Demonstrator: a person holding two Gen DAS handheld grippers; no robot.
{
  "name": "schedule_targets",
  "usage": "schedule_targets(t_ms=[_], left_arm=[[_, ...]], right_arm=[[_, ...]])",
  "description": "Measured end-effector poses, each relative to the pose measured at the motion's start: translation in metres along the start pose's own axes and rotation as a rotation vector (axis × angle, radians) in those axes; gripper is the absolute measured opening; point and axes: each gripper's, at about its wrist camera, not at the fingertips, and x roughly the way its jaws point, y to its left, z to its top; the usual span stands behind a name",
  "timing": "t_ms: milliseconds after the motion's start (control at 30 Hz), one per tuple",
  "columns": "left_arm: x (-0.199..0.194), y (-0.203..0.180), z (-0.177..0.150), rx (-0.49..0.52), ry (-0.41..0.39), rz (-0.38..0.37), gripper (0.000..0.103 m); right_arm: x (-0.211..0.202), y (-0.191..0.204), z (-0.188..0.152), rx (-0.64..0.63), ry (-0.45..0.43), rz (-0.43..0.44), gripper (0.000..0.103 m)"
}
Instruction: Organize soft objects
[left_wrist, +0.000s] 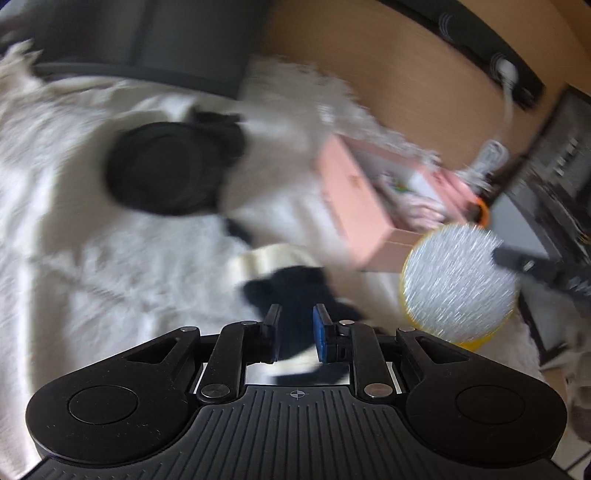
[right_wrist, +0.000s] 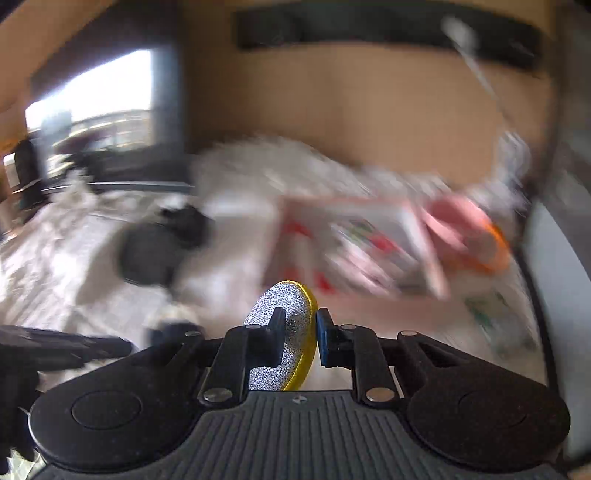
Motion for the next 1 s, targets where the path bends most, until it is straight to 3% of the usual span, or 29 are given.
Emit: schedule_targets(t_ms=[267, 400, 500, 567, 633, 733, 1000], left_arm=[[0.026, -0.066, -0.009, 0.160, 0.059, -0.103, 0.020], [0.040, -0.081, -0.020, 0.231, 0.119, -0.086, 0.020], [0.046, -0.085, -0.023, 0.250, 0.118, -0.077, 0.020], [0.048, -0.087, -0.023, 0.257, 0.118, -0.071, 0.020], [0.049, -0.089, -0.024, 0.275, 0.111, -0.059, 0.020], [0.048, -0.089, -0.025, 0.316, 0.099, -0.047, 0.021], [0.030, -0.072, -0.025, 0.245, 0.075, -0.036, 0.021]], right_arm=[[0.024, -0.071, -0.075, 0.262, 0.152, -0.084, 0.017], [0.024, -0.077, -0.088, 0.285, 0.118, -0.087, 0.018], [0.021, -0.071, -0.090, 0.250, 0.104, -0.109, 0.023], [0.019, -0.066, -0.090, 0.201, 0.097, -0.132, 0.029], [0.018, -0.064, -0.088, 0.153, 0.094, -0.178, 0.053], [0.018, -0.067, -0.091, 0.115, 0.080, -0.244, 0.077], [0.020, -0.083, -0.103, 0.224, 0.036, -0.259, 0.096]])
